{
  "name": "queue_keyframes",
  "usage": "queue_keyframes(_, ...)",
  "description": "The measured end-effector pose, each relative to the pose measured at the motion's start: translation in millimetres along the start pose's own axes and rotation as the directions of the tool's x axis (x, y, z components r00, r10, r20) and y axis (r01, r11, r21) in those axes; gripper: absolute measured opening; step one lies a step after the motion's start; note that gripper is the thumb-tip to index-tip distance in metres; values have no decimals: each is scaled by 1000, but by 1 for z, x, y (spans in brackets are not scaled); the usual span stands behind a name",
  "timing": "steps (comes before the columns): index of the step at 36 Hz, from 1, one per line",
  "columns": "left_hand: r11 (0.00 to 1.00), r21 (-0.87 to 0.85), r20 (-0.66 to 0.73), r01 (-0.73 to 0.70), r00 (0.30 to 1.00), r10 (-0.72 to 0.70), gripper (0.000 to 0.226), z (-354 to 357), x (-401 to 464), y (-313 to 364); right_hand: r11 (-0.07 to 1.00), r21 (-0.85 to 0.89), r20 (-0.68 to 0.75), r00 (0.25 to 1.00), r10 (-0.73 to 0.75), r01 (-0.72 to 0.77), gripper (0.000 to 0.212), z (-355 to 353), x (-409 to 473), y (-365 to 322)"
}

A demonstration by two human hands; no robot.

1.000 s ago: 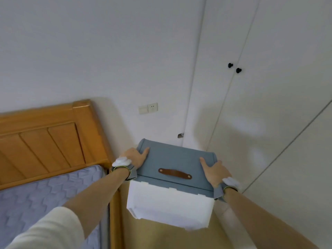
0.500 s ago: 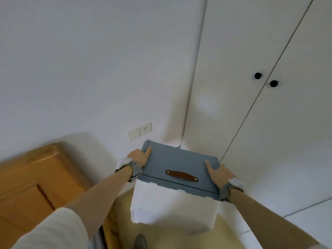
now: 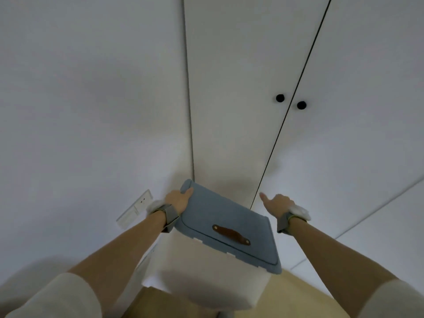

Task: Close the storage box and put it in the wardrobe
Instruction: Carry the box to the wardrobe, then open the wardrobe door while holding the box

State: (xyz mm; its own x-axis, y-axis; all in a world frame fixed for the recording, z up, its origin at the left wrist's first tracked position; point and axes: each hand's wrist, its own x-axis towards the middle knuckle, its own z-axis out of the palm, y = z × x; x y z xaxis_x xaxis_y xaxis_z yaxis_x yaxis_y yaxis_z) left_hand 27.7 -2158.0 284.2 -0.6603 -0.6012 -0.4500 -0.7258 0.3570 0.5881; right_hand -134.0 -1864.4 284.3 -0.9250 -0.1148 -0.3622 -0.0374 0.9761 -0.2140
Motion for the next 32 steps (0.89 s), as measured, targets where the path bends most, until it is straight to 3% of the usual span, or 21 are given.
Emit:
queue_keyframes(2,999,26,35,-42,999,41,69,4,5,9,995,87,-235,972,-32,54,70,-37,0,-20)
queue_keyframes(4,995,52,75,-81,994,77,67,14,16,22,972,207,-459,888,-7,115,58,-71,12,-29)
queue_keyframes(9,981,140,113,-137,986,122,68,31,28,42,892,346,-734,676,65,290,61,-140,37,-56)
queue_keyframes(12,971,183,128,-154,983,132,62,37,39,57,863,352,-788,612,65,362,57,-168,49,-64)
queue_keyframes(18,935,292,160,-203,974,161,63,43,56,82,853,271,-831,556,-27,447,32,-187,65,-73)
queue_keyframes(32,892,262,343,-367,900,270,74,30,72,107,887,289,-806,592,22,360,26,-190,49,-86)
